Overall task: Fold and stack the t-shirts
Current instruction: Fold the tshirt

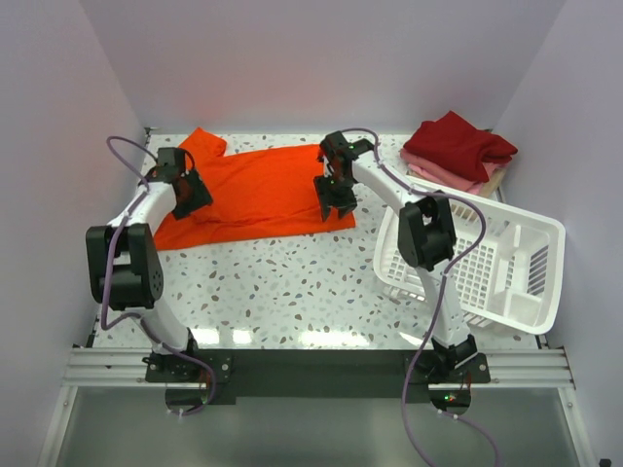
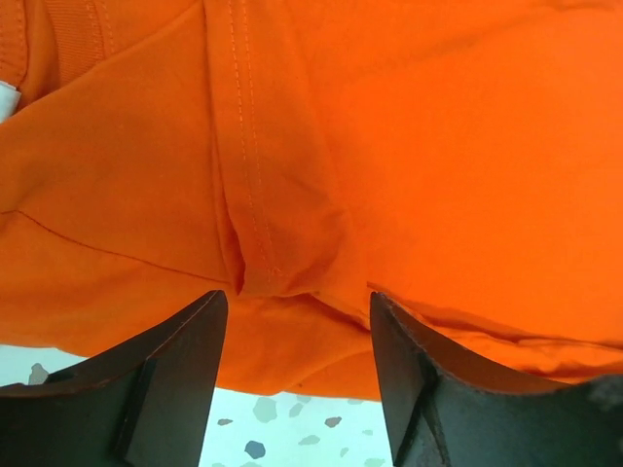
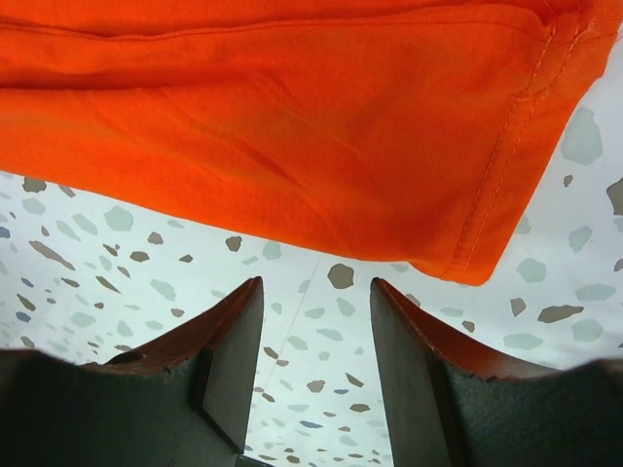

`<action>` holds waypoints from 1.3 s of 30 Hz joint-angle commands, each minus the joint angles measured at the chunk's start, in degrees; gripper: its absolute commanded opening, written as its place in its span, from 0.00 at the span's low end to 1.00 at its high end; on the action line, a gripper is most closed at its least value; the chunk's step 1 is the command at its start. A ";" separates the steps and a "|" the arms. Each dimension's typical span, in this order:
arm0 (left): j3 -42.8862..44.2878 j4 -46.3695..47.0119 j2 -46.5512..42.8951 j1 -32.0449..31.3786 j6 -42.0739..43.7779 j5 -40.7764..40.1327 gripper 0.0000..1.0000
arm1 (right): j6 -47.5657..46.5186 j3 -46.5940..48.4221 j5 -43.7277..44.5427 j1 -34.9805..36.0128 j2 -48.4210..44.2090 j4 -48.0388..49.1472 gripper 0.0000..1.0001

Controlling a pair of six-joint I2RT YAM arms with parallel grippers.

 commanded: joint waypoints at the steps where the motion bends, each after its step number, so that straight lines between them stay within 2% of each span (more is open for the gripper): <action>1: 3.50 -0.81 0.95 -0.36 -2.91 -3.97 0.64 | 0.58 -1.65 -1.90 0.28 -5.54 1.92 0.52; 15: 4.38 -3.36 4.99 -0.62 -4.31 -7.06 0.55 | 0.22 -3.24 -3.04 0.28 -5.02 2.02 0.52; 30: 2.80 -1.34 7.89 -0.62 -4.40 -5.48 0.52 | 0.22 -5.00 -3.48 0.28 -5.55 2.10 0.52; 32: 2.71 -0.99 8.16 -0.62 -4.49 -5.22 0.47 | 0.22 -5.17 -3.48 0.36 -5.63 2.19 0.52; 35: 2.97 -0.64 8.68 -0.62 -4.40 -4.60 0.32 | 0.31 -5.70 -3.39 0.27 -5.81 2.10 0.52; 36: 3.06 -0.55 8.86 -0.71 -4.40 -4.51 0.24 | 0.31 -5.79 -3.56 0.28 -5.90 2.19 0.52; 38: 3.32 -0.46 9.21 -0.71 -4.31 -4.16 0.16 | 0.40 -6.23 -3.56 0.28 -5.98 2.28 0.52; 39: 3.41 -0.46 9.30 -0.71 -4.31 -4.07 0.08 | 0.31 -6.31 -3.56 0.28 -5.99 2.28 0.52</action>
